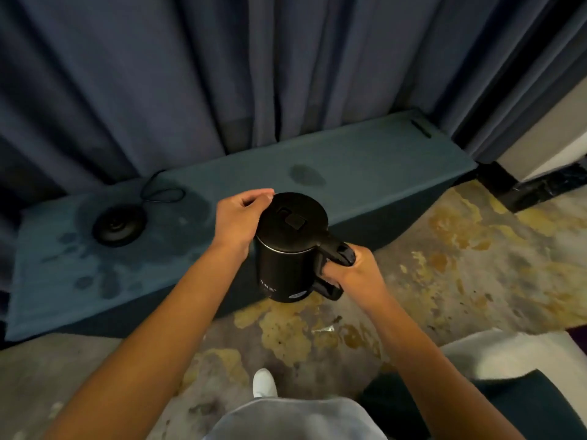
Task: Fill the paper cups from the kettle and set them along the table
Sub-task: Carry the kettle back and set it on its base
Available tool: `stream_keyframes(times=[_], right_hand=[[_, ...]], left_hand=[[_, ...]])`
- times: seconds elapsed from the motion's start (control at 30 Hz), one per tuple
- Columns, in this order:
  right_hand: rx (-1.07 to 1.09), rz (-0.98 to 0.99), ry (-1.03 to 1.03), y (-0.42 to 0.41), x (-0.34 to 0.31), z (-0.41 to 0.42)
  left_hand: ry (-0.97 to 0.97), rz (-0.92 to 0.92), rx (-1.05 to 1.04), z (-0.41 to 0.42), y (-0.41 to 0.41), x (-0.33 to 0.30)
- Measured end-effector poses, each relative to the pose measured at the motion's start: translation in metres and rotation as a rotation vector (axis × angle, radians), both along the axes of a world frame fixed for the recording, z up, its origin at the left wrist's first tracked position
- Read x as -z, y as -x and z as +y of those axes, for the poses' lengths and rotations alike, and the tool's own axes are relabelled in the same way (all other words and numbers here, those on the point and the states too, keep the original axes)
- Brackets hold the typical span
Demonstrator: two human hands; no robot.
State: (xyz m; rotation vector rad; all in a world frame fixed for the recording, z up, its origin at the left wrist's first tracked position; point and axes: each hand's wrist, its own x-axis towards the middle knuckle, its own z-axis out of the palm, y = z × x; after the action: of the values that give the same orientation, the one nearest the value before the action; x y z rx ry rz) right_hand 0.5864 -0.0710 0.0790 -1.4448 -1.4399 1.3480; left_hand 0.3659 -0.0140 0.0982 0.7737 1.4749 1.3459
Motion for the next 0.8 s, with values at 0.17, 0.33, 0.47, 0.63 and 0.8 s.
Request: stream_keyframes(times=[0.17,0.33,0.47,0.63,0.8], right_hand=[[-0.1,-0.021,0.051,0.063,-0.001,0.039],[-0.262,-0.073,0.058,0.125,0.001,0.082],[-0.364,-0.09,0.059,0.169,0.01,0.119],[-0.507,-0.105,0.07,0.225,0.021,0.171],[-0.623,-0.047,0.055,0.279,0.023,0.207]], left_hand=[[-0.006,-0.004,-0.105,0.015,0.068,0.005],[0.011,-0.007,-0.257,0.023,0.133,0.011],[0.04,0.001,-0.368,0.033,0.174,0.017],[0.061,0.027,-0.549,0.051,0.223,0.027],[0.071,0.017,-0.705,0.065,0.262,0.027]])
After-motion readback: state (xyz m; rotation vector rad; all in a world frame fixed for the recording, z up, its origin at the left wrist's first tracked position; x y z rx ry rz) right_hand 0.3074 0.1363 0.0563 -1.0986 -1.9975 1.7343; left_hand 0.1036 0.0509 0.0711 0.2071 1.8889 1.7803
